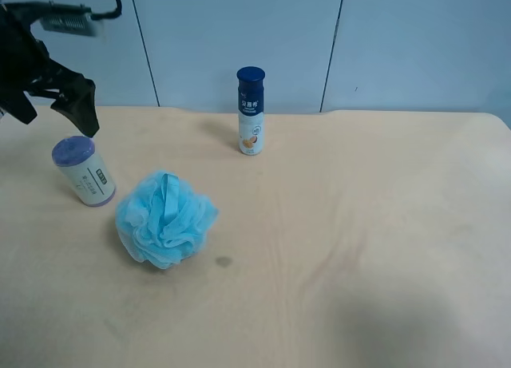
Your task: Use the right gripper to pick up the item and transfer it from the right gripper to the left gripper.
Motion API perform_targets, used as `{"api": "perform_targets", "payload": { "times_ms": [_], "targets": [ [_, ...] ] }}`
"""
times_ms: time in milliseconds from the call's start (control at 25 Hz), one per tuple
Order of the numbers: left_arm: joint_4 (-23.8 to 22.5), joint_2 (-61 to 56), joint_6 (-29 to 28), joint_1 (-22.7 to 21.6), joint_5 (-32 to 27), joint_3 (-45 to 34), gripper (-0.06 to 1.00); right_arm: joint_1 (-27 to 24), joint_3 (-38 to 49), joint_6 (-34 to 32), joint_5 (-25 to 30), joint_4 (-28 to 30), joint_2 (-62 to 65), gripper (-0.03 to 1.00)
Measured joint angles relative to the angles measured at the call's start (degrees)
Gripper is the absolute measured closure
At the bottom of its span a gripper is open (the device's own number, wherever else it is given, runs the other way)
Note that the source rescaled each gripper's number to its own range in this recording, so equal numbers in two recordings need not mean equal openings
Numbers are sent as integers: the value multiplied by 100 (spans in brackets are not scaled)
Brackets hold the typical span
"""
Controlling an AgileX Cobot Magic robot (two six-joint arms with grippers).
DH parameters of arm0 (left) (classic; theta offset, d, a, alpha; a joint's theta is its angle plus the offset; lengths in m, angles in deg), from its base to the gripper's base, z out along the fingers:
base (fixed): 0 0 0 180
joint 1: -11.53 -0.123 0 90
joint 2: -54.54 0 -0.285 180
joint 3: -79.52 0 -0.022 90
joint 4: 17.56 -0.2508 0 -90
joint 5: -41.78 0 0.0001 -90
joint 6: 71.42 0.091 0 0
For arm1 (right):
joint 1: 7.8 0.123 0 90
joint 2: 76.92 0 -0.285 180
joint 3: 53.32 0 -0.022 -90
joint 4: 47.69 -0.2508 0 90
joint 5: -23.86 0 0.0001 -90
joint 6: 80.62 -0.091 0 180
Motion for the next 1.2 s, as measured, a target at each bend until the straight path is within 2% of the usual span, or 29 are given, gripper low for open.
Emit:
{"api": "perform_targets", "payload": {
  "times_ms": [120,240,480,680,920,1200],
  "targets": [
    [597,-478,462,0,11,0,-4,0,0,0,0,0,0,12],
    [973,-964,711,0,11,-6,-4,0,0,0,0,0,0,12],
    [1332,-1996,978,0,279,-549,-5,0,0,0,0,0,0,12],
    [1563,-2894,1048,0,679,-1630,-5,0,0,0,0,0,0,12],
    [1838,-4351,1059,0,1476,-3082,-5,0,0,0,0,0,0,12],
    [1904,-6382,929,0,1560,-4247,-5,0,0,0,0,0,0,12]
  ]
}}
